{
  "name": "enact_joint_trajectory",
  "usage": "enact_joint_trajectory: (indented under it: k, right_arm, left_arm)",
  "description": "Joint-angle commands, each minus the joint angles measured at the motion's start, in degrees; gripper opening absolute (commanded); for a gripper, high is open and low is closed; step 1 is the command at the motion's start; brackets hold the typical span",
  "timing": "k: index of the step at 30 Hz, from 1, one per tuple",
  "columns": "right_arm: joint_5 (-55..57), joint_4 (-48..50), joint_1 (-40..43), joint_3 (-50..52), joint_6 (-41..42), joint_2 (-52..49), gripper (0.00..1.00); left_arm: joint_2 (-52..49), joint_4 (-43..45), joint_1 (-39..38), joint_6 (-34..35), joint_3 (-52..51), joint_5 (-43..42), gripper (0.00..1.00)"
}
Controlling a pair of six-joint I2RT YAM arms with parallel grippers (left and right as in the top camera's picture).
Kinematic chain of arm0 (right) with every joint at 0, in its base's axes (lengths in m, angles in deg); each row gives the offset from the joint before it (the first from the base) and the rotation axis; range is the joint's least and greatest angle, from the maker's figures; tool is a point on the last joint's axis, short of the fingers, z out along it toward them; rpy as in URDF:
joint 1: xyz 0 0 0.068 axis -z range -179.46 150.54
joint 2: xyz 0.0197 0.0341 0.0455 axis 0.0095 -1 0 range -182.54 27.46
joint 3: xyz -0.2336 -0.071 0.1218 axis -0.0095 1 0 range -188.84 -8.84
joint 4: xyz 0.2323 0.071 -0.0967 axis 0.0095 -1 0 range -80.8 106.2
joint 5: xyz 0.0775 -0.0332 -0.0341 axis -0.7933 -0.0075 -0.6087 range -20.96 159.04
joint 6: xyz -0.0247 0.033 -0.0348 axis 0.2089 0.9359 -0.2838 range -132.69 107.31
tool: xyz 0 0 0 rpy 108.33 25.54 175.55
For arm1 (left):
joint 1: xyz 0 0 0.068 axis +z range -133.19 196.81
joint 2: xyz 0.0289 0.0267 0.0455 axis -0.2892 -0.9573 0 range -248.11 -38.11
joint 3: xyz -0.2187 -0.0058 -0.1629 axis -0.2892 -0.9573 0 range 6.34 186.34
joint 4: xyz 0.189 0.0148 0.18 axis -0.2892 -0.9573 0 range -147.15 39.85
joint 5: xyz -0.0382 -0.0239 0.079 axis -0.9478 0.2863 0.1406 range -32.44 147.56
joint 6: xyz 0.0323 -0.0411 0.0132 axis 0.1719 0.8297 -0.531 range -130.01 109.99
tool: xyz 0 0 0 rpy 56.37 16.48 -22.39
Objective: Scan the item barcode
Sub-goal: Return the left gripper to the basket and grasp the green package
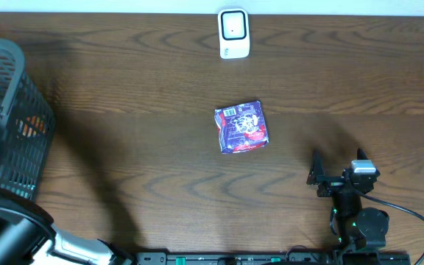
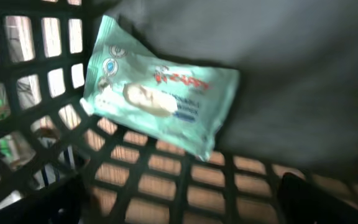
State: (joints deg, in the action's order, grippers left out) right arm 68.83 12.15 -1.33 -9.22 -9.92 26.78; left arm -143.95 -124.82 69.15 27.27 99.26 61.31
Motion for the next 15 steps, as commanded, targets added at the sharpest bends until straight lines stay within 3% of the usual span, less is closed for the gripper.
enact_joint_trajectory:
  k: [1,15]
  right_arm:
    - [0.07,-0.24,-0.26,0.07,0.57,0.24,0.99]
    - [0.07,-0.24,-0.26,0.07,0.59,0.24,0.99]
  left_arm:
    - [-1.88,2.40,-0.28,-0.79,-4.17,4.70,0.98]
    - [-7.48,10.67,-0.28,-4.31,-12.76,5.92,0.99]
